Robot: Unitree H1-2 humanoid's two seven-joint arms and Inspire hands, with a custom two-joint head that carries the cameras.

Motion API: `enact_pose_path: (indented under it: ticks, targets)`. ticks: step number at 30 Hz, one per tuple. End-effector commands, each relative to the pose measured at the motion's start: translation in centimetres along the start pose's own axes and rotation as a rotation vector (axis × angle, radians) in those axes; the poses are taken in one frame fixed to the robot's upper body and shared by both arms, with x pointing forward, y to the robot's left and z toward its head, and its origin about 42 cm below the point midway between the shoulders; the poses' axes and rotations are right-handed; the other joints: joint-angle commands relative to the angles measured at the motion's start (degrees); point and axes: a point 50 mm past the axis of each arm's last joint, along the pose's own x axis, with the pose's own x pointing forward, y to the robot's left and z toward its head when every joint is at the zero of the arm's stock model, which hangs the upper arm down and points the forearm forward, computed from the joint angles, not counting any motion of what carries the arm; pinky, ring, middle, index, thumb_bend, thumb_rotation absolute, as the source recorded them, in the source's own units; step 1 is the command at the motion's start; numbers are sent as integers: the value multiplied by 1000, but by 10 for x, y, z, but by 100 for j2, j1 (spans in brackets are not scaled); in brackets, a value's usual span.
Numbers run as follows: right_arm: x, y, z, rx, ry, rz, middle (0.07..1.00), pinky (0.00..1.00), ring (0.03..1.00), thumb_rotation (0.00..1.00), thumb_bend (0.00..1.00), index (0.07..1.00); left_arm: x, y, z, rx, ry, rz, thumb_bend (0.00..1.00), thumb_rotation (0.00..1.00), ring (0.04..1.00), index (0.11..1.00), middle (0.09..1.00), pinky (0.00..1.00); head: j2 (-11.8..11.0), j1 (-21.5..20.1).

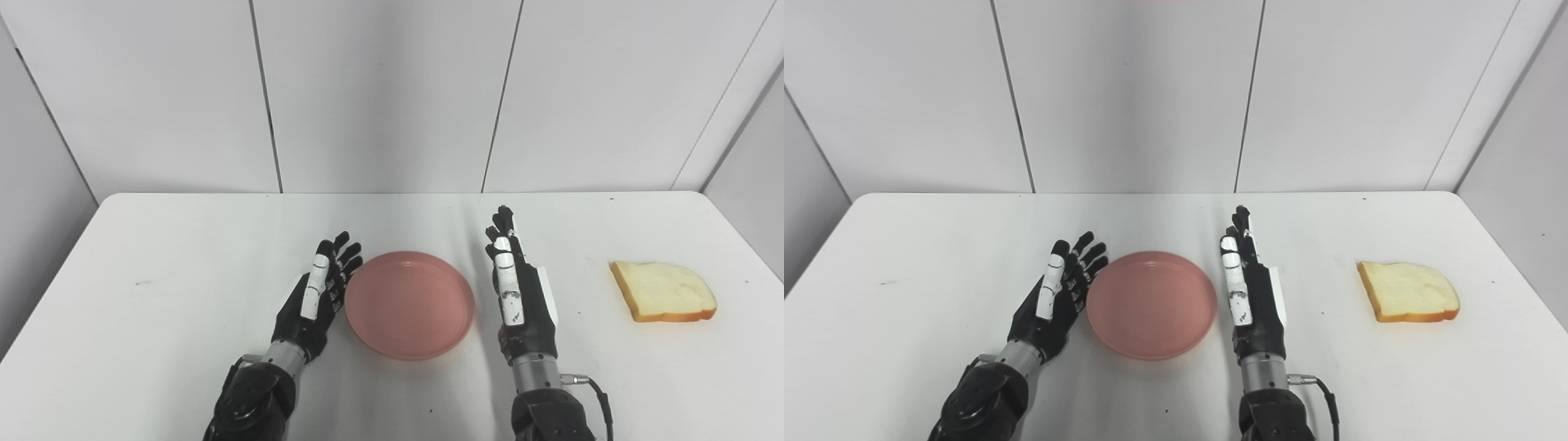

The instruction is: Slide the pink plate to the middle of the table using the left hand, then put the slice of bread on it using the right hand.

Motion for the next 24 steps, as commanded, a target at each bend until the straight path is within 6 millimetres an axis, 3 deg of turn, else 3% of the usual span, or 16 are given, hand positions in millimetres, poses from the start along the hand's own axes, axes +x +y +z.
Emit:
enact_pose_path:
  ticks: [1, 12, 14, 17, 24]
  targets:
    - [5, 0, 18, 2, -70, -11, 995, 998, 976, 1000, 393, 996, 2, -4, 14, 38, -86, 14, 785, 1000, 980, 993, 985, 989, 7, 4]
    - [23, -26, 36, -14, -154, 6, 968, 968, 950, 1000, 444, 966, -8, -13, 22, 94, -186, 73, 754, 1000, 956, 963, 957, 947, -64, -167]
    - [28, -32, 40, -25, -179, 9, 954, 951, 935, 967, 459, 959, -10, -13, 23, 105, -195, 80, 746, 1000, 949, 956, 952, 938, -94, -230]
    - [38, -43, 50, -65, -210, 13, 934, 925, 909, 841, 482, 947, -12, -11, 23, 104, -211, 73, 742, 998, 954, 960, 956, 949, -153, -357]
    - [55, -71, 86, -279, -270, 57, 933, 887, 900, 786, 580, 940, -19, -9, 25, 100, -224, 52, 746, 1000, 963, 969, 966, 957, -331, -721]
